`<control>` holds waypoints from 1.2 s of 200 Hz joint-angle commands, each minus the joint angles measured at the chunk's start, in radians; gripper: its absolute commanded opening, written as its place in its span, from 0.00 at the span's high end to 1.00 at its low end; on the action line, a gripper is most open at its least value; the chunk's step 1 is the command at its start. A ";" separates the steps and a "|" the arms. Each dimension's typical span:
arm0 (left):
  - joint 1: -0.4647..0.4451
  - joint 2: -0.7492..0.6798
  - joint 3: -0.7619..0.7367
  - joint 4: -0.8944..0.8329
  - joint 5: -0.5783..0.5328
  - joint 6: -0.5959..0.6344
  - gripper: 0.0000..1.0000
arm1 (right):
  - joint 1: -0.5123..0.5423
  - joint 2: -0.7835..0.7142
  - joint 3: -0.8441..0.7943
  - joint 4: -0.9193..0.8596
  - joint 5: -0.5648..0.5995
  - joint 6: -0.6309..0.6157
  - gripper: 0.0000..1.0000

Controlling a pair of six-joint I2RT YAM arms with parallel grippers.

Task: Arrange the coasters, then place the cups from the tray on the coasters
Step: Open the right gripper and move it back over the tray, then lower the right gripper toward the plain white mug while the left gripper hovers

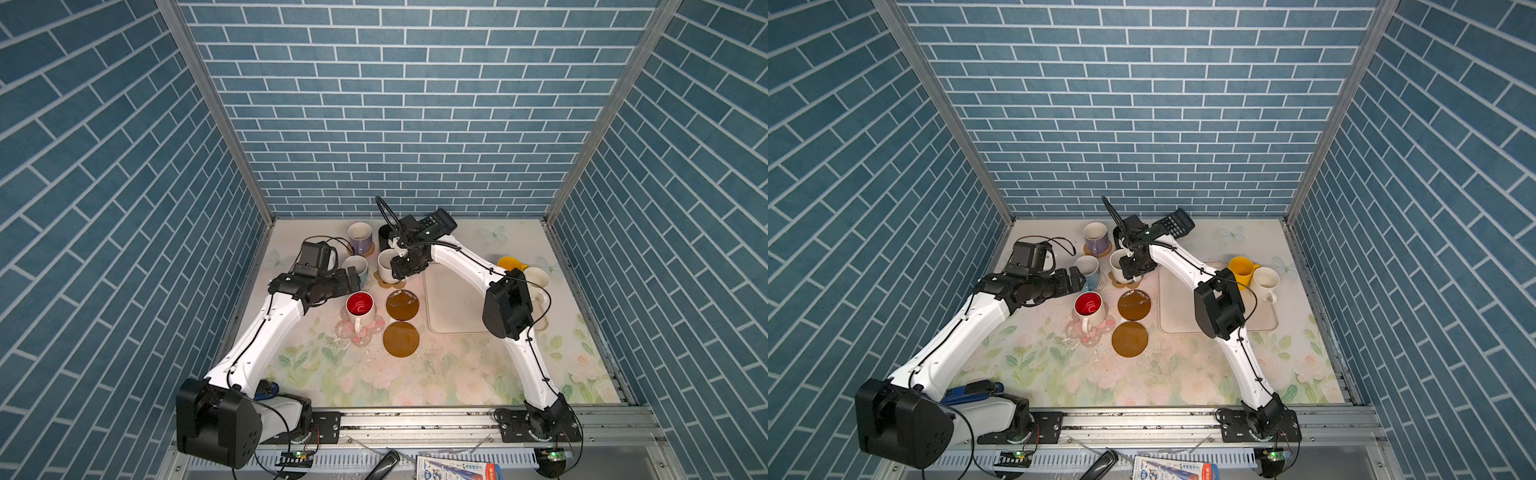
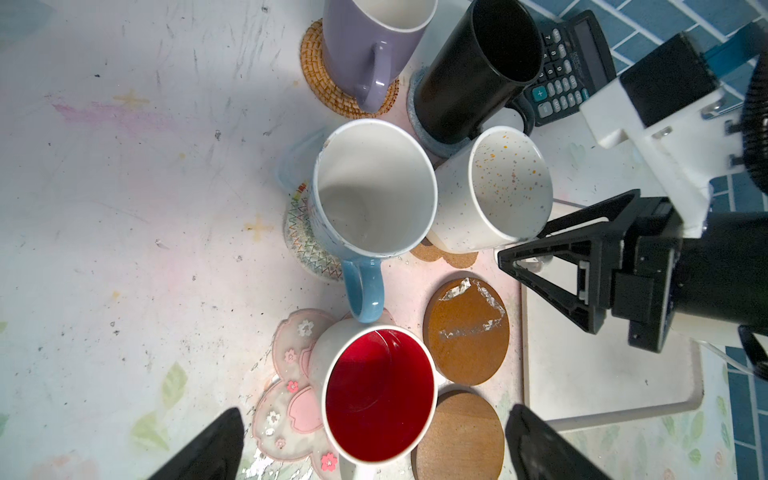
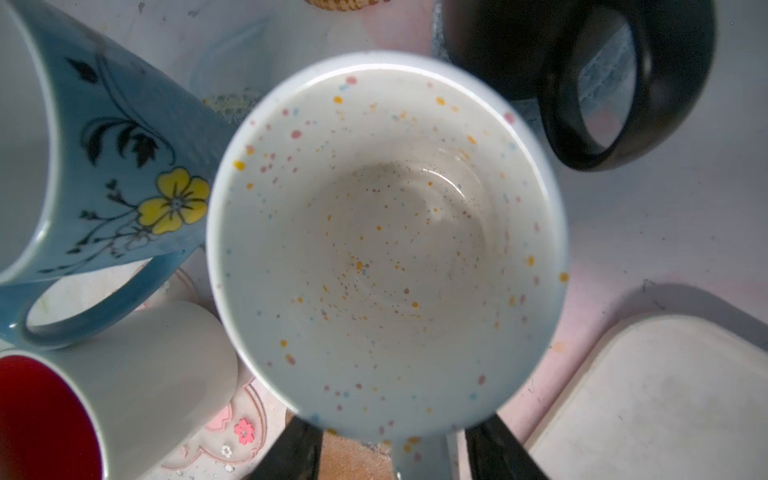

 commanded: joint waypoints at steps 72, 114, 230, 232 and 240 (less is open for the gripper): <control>-0.190 0.041 0.121 0.001 -0.112 -0.025 0.01 | -0.027 -0.426 -0.323 0.021 0.125 -0.014 0.42; -0.293 0.151 0.190 0.036 -0.138 -0.042 0.01 | -0.149 -0.619 -0.509 0.015 0.131 0.038 0.42; -0.461 0.499 0.437 0.110 -0.073 -0.068 0.01 | -0.721 -1.074 -1.075 0.149 0.063 0.169 0.43; -0.465 0.504 0.441 0.110 -0.071 -0.068 0.01 | -0.730 -1.081 -1.080 0.153 0.068 0.173 0.43; -0.475 0.520 0.453 0.112 -0.070 -0.068 0.01 | -0.759 -1.114 -1.122 0.179 0.081 0.182 0.43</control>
